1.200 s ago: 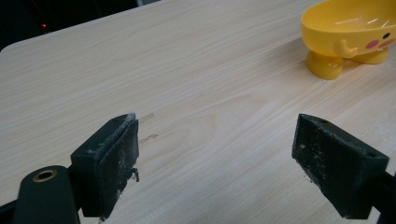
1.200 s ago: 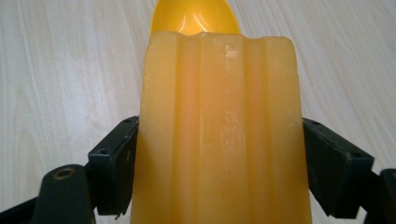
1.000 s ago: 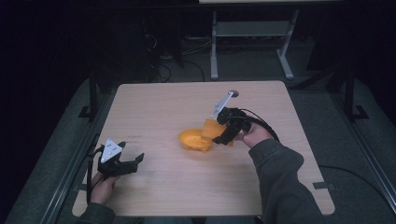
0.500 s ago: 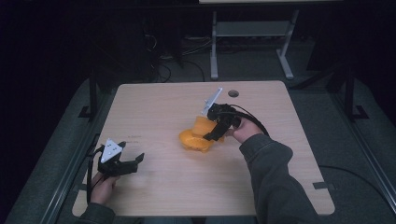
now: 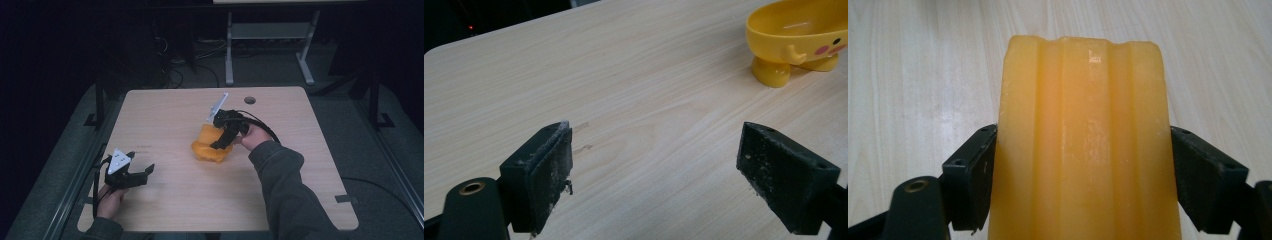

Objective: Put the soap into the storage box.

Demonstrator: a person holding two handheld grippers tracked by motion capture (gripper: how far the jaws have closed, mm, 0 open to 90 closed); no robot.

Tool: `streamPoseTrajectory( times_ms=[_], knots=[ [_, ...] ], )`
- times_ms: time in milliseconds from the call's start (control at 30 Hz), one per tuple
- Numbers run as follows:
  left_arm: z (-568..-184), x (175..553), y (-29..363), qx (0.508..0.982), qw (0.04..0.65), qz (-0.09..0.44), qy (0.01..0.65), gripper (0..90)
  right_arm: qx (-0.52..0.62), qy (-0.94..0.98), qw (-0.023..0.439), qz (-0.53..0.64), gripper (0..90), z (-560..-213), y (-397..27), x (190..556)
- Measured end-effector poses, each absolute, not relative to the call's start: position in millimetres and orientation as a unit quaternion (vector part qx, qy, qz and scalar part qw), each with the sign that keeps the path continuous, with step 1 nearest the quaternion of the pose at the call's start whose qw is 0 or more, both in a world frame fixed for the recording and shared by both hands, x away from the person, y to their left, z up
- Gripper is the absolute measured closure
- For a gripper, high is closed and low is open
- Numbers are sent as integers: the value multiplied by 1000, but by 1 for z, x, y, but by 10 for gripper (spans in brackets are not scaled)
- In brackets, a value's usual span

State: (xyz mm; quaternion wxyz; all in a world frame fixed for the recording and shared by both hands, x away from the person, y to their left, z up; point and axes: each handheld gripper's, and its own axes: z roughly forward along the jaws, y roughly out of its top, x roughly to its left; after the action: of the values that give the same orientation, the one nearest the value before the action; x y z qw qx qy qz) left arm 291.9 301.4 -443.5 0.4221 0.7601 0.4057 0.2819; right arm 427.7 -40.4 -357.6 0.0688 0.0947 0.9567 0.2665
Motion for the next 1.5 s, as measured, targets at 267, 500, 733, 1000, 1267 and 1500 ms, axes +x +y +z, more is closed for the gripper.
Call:
streamPoseTrajectory(
  times_ms=[267, 500, 733, 1000, 1267, 1500],
  knots=[
    [-444, 292, 301, 760, 422, 282, 406, 140, 91, 959, 61, 261, 203, -369, -32, 431],
    [-444, 292, 301, 760, 422, 282, 406, 140, 87, 960, 51, 262, 203, -377, -27, 431],
    [-444, 292, 301, 759, 423, 282, 406, 140, 84, 959, 47, 265, 203, -380, -23, 431],
    [-444, 292, 301, 759, 423, 282, 406, 140, 79, 959, 48, 267, 203, -383, -19, 431],
    [-444, 292, 302, 759, 424, 282, 406, 140, 77, 962, 47, 259, 202, -393, -16, 432],
    [-443, 292, 301, 760, 422, 282, 405, 140, 79, 957, 48, 276, 200, -395, -19, 431]
  ],
)
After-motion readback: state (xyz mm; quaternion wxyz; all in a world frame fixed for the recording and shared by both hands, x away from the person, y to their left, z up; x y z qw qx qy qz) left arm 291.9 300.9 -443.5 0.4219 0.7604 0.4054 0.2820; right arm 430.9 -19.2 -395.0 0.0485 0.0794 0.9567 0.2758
